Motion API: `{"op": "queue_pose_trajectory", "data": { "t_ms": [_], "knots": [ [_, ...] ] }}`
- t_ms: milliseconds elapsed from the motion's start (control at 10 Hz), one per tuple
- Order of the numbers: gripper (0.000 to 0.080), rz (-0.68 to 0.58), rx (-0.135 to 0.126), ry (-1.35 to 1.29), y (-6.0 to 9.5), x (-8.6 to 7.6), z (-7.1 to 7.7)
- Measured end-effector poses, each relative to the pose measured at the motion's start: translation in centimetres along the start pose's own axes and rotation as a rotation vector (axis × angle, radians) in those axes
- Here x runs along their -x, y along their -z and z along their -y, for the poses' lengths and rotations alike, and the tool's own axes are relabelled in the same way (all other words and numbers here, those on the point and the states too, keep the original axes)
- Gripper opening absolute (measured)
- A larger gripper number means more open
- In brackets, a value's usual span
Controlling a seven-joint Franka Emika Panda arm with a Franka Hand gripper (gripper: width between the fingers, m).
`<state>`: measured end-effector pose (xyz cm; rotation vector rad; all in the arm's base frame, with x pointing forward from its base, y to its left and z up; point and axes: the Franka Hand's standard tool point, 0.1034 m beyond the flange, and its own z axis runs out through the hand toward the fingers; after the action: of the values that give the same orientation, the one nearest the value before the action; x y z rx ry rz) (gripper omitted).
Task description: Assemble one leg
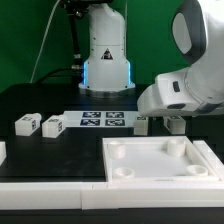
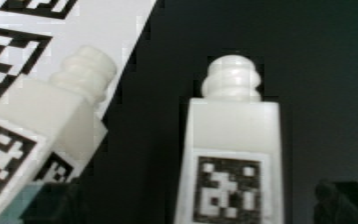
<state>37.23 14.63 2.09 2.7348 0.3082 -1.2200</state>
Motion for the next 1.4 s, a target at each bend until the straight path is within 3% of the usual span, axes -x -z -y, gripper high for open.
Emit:
{"op": "queue_pose_trajectory", "data": {
  "t_ms": [1200, 1400],
  "knots": [
    [0.0649, 0.057, -0.002, 0.005, -1.9, -0.3, -0.4],
    [0.0392, 0.056, -0.002, 0.005, -1.9, -0.3, -0.3]
  ]
}}
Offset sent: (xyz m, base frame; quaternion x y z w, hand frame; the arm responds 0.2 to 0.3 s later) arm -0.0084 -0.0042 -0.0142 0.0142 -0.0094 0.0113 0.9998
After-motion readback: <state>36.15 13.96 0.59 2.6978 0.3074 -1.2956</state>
